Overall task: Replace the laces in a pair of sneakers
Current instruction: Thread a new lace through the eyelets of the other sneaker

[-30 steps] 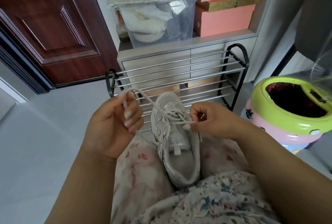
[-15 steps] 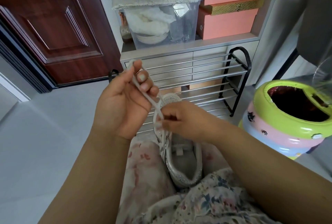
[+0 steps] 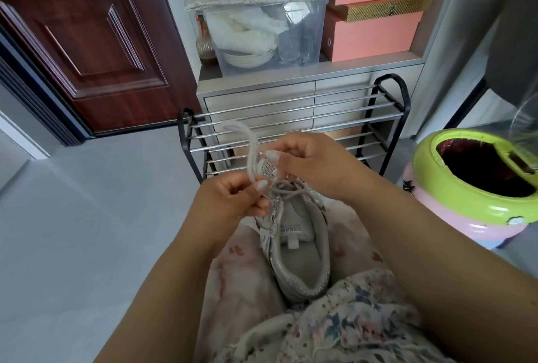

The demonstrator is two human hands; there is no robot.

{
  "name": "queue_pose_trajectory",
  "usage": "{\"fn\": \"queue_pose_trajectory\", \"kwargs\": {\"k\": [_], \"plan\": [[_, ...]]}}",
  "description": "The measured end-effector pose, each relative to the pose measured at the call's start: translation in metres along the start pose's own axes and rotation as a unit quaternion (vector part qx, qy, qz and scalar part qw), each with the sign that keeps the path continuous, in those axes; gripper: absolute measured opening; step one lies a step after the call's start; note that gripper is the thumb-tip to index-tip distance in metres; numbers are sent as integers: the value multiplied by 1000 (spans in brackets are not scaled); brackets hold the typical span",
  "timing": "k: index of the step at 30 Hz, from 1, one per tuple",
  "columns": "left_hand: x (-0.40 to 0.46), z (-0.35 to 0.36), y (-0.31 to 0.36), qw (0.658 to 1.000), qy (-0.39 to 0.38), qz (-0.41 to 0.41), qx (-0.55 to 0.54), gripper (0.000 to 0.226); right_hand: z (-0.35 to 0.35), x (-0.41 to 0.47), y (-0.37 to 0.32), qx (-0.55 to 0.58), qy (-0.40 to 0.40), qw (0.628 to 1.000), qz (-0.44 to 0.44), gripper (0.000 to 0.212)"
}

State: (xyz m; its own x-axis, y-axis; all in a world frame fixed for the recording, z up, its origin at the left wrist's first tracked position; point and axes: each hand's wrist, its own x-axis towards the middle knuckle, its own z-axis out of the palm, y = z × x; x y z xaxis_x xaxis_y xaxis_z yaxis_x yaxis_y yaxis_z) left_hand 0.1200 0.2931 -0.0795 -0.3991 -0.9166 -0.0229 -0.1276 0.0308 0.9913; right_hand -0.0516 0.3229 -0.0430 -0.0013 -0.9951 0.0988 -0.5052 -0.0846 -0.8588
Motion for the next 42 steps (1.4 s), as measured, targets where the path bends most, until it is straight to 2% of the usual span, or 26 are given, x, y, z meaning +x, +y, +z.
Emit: {"fn": "queue_pose_trajectory", "kwargs": {"k": [4,7,10,13,23,33,42], "plan": [[1,-1,-13,996,58,-28,-55,11,0,-12,22,-95,0,995,32,19],[1,4,-21,994,74,-41,-73,13,2,-18,31,-155,-23,988,2,12],[-1,10,-27,995,78,-30,-50,14,8,-21,35,-284,-40,957,-46,13],[-3,14,-28,996,85,-24,-20,11,19,-20,39,-358,-32,932,-43,23],[-4,19,-26,997,80,-15,15,8,27,-20,39,-278,-10,960,-24,29],[0,18,-32,997,57,-15,48,8,33,-19,40,-289,2,957,-24,18],[0,19,-34,998,51,-10,20,9,31,-19,45,-270,13,962,-44,11]]}}
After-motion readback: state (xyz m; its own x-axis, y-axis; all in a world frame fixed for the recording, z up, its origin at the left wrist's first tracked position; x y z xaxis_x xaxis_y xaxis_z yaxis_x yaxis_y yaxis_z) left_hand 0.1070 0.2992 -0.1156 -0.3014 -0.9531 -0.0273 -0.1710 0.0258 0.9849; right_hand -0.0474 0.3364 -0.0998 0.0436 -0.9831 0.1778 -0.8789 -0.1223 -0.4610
